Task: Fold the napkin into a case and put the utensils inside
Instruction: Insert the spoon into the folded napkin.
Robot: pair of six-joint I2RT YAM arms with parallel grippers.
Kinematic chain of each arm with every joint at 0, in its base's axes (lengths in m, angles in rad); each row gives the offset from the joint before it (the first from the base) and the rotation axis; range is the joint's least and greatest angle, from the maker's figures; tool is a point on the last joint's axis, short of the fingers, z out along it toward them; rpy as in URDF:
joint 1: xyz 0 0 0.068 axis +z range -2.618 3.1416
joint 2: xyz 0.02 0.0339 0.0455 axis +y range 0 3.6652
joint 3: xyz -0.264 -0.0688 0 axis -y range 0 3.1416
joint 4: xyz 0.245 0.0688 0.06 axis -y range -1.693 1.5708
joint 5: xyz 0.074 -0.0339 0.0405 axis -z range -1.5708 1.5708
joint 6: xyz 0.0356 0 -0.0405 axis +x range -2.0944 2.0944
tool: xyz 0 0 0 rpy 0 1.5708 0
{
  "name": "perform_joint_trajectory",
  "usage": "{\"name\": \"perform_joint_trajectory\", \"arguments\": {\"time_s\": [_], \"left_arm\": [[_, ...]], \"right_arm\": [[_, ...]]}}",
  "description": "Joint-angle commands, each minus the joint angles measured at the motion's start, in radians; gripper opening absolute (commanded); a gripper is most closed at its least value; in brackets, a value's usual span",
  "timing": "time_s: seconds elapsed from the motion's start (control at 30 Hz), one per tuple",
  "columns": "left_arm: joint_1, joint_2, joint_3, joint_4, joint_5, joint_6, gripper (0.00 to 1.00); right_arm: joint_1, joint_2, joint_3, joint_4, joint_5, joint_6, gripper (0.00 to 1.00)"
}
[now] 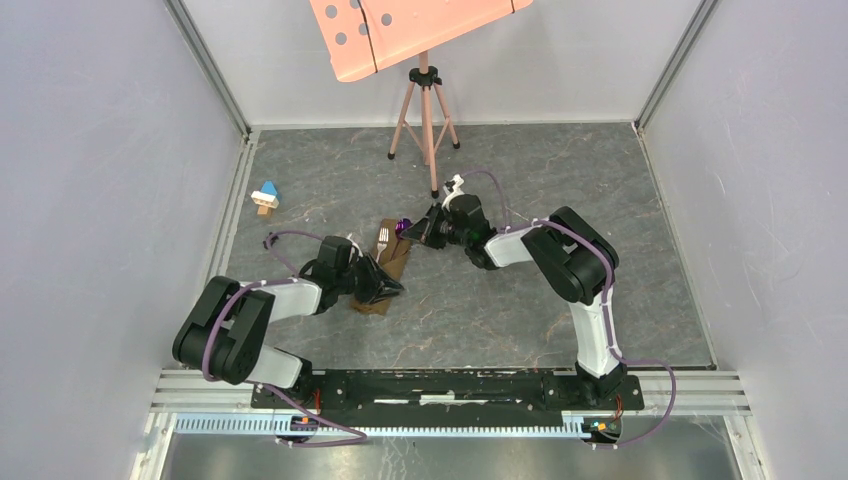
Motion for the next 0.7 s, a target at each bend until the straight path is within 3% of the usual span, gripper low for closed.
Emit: {"name": "perform_joint_trajectory", "arguments": {"time_s": [0.0, 0.2, 0.4, 0.5, 0.67], "left_arm": [[0.008, -0.035, 0.037, 0.002, -0.075, 0.017, 0.33], [0.008, -0.233, 0.107, -0.179, -0.012, 0.040, 0.53], [0.039, -0.438, 0.151, -0.525, -0.019, 0.003, 0.67], [0.071, -0.484, 0.086, -0.595, 0.027, -0.115, 0.68], [0.071, -0.544, -0.042, -0.578, 0.059, -0.283, 0.61]], "right_arm": [[0.024, 0.037, -0.049, 0.020, -0.064, -0.042, 0.10], [0.012, 0.072, -0.020, 0.016, -0.075, -0.077, 0.19], [-0.002, 0.078, 0.005, 0.021, -0.113, -0.115, 0.27], [-0.011, 0.076, 0.026, 0.013, -0.154, -0.148, 0.33], [-0.032, 0.052, 0.007, 0.027, -0.167, -0.168, 0.38]]}}
